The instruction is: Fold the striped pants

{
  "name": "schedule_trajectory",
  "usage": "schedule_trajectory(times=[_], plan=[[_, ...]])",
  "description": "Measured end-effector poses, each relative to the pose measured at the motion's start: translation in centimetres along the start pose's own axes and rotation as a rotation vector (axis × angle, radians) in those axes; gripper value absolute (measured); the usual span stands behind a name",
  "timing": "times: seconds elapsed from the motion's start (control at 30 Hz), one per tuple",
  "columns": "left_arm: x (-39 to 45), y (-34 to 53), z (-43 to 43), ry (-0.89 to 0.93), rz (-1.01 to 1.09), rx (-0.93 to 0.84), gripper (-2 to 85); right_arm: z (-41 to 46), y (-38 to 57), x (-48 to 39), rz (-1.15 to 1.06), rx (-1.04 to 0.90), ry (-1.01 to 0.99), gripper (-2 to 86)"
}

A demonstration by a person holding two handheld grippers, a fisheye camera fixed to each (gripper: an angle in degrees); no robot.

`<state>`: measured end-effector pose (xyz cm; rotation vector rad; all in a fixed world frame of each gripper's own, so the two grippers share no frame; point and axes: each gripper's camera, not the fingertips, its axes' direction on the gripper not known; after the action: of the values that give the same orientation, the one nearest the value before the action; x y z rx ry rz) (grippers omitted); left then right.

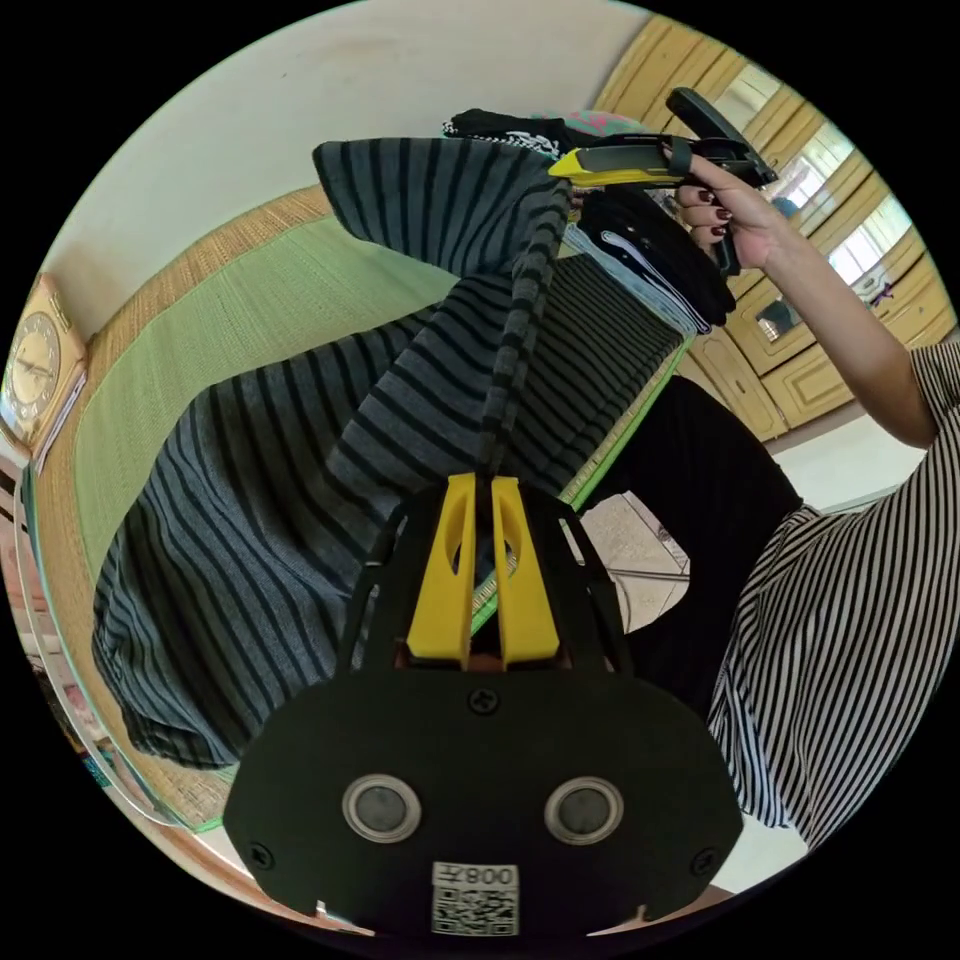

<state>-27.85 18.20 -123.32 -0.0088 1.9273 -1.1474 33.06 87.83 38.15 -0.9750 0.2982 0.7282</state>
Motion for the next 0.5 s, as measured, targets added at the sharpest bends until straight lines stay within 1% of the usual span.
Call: schedule_trajectory(times=[0.17, 0.3, 0.5], plan=[[5.2, -1.9, 2.1, -0.078, 0.047, -0.120, 2.7, -0.9, 8.2, 2.5, 0.080, -0.007, -0.019, 1.9], [7.5, -3.2, 3.5, -0.100, 0.032, -0.177, 2.8, -0.1, 12.6, 3.5, 0.095, -0.065, 0.048, 1.9], [10.8, -5.4, 4.2, -0.157, 0.001, -0.224, 3.0, 0.6, 16.7, 2.9, 0.035, -0.112, 0.172, 1.9]])
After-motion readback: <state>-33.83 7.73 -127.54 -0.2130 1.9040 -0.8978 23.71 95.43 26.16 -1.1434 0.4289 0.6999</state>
